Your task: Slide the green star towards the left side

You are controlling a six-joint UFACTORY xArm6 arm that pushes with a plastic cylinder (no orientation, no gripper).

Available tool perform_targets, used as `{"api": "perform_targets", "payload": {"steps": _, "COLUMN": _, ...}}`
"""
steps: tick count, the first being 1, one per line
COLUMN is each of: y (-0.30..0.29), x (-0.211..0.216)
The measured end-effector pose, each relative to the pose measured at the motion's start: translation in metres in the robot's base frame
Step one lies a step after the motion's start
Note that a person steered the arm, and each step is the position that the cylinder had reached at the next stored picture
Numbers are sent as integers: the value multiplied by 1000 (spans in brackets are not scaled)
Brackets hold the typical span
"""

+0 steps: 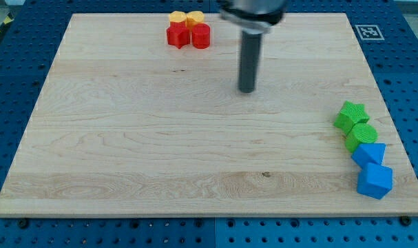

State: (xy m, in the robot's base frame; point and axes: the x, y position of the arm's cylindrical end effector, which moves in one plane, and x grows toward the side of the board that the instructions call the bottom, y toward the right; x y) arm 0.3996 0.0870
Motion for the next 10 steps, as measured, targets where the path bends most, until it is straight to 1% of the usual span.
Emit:
{"api": "perform_targets", "payload": {"steps": 1, "y": 59, "x": -21}}
{"api": "perform_targets", "payload": {"steps": 2, "y": 127, "x": -21}}
{"api": "perform_targets", "payload": {"steps": 4, "y": 228, "x": -31}}
{"api": "perform_targets", "payload": {"steps": 5, "y": 257, "x": -41}}
{"api": "perform_targets", "payload": {"steps": 6, "y": 259, "x": -39}}
{"api": "perform_targets", "payload": {"steps": 7, "y": 258, "x": 5}}
{"api": "perform_targets", "payload": {"steps": 8, "y": 257, "x": 88}}
{"api": "perform_targets", "payload": {"steps": 10, "y": 257, "x": 118}}
